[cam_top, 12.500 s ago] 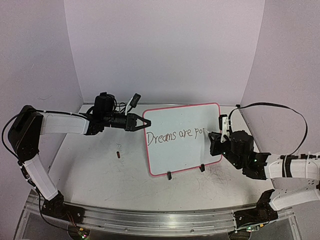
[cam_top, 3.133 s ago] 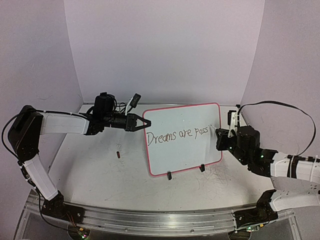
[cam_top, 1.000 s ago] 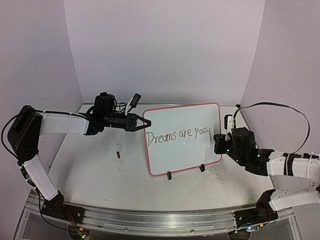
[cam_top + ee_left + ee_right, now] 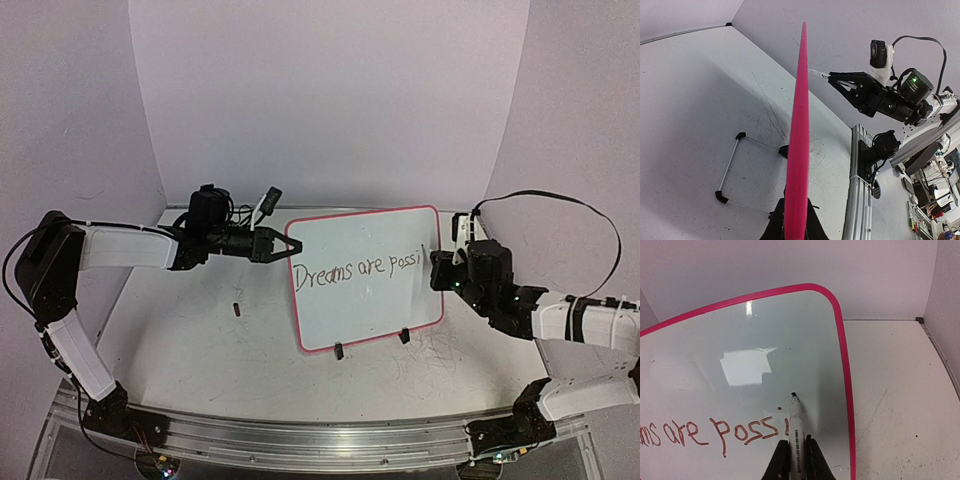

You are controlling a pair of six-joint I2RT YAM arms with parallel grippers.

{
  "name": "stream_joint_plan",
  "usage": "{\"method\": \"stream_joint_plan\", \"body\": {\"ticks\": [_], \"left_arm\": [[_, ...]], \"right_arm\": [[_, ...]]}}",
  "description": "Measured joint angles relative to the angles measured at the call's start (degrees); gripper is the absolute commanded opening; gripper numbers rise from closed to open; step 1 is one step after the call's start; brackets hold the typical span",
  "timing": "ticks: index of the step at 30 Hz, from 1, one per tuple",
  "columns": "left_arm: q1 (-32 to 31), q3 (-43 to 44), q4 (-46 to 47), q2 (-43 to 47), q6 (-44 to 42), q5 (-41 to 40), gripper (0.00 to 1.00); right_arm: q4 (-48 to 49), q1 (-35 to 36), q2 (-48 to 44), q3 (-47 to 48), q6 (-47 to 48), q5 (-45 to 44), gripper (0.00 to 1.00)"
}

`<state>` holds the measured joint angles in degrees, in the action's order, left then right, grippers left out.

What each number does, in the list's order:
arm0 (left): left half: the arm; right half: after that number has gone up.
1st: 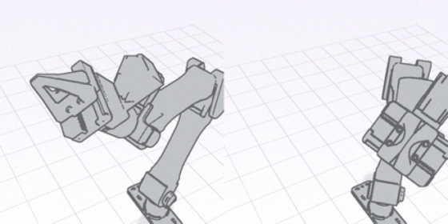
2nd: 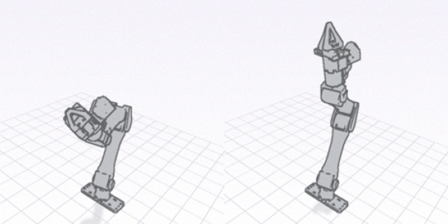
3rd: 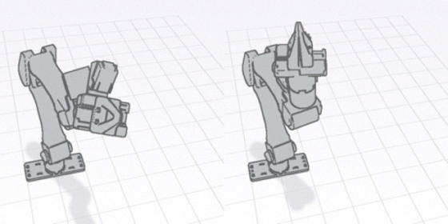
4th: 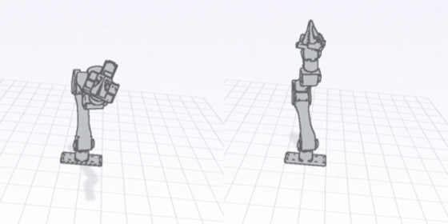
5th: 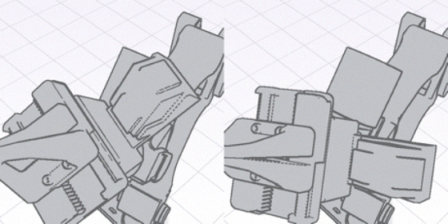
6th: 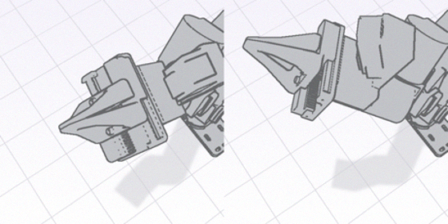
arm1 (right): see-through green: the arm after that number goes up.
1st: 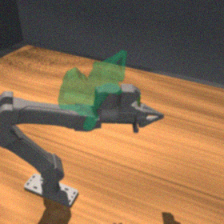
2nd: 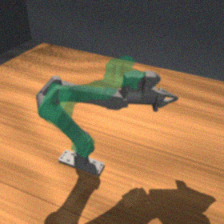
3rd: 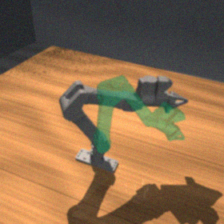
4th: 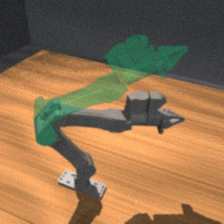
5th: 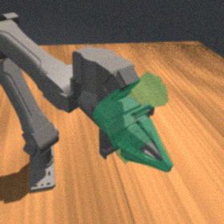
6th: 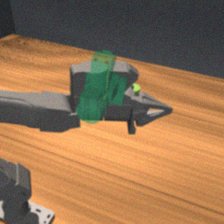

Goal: Write a sentence on the whiteboard

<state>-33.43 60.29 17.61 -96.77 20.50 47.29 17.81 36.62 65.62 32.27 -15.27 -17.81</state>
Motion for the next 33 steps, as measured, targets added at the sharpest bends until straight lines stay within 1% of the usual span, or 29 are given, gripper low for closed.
{"method": "stream_joint_plan", "body": {"ticks": [13,22,33], "left_arm": [[0.00,0.00,-0.07,0.00,0.05,0.02,0.00],[0.00,0.00,-0.07,0.00,0.01,0.04,0.00],[0.00,0.00,-0.07,0.02,0.03,0.02,0.00]], "right_arm": [[-0.05,-0.24,-1.14,-1.33,-1.56,1.52,0.00],[-2.81,-0.26,-3.11,-3.07,-2.92,2.81,0.00],[-3.38,-0.26,-3.51,-3.74,-4.20,3.96,0.00]]}}
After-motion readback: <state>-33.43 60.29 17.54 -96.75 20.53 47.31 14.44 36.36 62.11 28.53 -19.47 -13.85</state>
